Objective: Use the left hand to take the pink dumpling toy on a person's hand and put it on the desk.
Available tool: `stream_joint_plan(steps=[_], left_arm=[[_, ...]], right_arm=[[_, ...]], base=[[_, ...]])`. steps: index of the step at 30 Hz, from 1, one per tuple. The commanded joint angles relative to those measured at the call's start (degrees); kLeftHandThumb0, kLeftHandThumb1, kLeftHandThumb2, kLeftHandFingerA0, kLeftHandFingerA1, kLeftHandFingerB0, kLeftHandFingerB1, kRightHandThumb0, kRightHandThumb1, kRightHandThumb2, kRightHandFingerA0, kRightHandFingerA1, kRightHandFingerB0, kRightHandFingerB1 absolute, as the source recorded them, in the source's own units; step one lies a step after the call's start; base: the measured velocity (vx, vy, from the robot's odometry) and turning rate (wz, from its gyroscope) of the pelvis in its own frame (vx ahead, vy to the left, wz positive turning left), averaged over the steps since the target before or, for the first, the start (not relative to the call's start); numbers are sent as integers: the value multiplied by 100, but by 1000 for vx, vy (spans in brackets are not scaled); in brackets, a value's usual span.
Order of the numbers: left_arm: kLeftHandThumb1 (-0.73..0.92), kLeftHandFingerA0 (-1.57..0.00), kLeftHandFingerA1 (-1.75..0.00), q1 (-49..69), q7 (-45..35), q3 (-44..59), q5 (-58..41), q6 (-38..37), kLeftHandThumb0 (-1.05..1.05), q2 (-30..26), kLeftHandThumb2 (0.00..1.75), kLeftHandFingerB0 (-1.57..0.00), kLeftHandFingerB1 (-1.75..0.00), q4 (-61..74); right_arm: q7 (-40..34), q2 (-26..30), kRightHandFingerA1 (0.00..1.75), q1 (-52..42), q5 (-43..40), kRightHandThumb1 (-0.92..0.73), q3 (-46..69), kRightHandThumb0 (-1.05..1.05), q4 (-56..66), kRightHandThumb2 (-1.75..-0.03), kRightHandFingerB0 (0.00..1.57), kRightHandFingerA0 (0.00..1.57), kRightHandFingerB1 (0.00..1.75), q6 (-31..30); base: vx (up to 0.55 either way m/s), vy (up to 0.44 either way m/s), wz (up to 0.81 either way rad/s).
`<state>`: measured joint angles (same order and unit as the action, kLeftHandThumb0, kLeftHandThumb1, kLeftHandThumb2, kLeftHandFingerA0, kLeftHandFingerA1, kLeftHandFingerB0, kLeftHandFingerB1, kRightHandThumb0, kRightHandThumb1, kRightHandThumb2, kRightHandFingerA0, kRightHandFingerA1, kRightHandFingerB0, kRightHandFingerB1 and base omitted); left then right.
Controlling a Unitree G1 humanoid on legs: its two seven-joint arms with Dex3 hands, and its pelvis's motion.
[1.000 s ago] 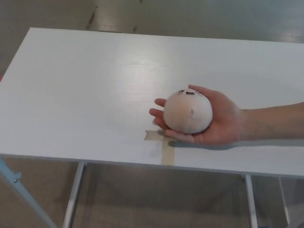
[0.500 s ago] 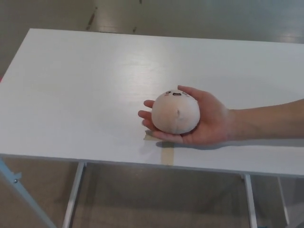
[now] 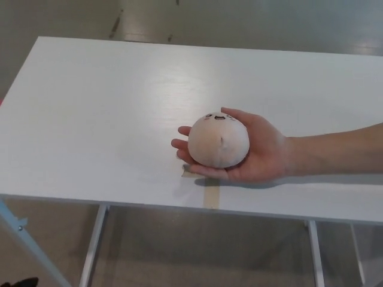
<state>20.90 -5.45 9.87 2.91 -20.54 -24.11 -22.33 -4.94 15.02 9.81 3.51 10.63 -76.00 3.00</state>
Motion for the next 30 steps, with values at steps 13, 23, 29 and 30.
stream_joint_plan(steps=[13, 23, 29, 30], left_arm=[[42, -48, -47, 1587, -533, 2373, -3029, -1007, -51, -799, 53, -35, -34, 6904], [43, -50, -40, -1411, -415, 1473, -2516, 1021, -54, -2060, 54, -35, -32, 6781], [45, -44, -38, -3087, -788, 385, -1945, 2037, -54, -2356, 55, -30, -31, 6240], [46, -42, -37, -3731, -1035, -158, -1480, 2170, -55, -2152, 55, -29, -31, 5766]], right_arm=[[17, 44, 45, 54, -77, -71, 77, -23, -49, -61, 53, 65, 41, -51], [85, 222, 44, -125, -132, -72, 150, -24, -46, -62, 52, 64, 41, -53], [111, 209, 44, -54, -158, -72, 189, -24, -33, -62, 51, 63, 41, -60], [109, 221, 44, -51, -169, -73, 211, -24, -31, -62, 52, 63, 41, -59]], base=[[0, 0, 0], [0, 0, 0], [0, 0, 2], [0, 0, 0]])
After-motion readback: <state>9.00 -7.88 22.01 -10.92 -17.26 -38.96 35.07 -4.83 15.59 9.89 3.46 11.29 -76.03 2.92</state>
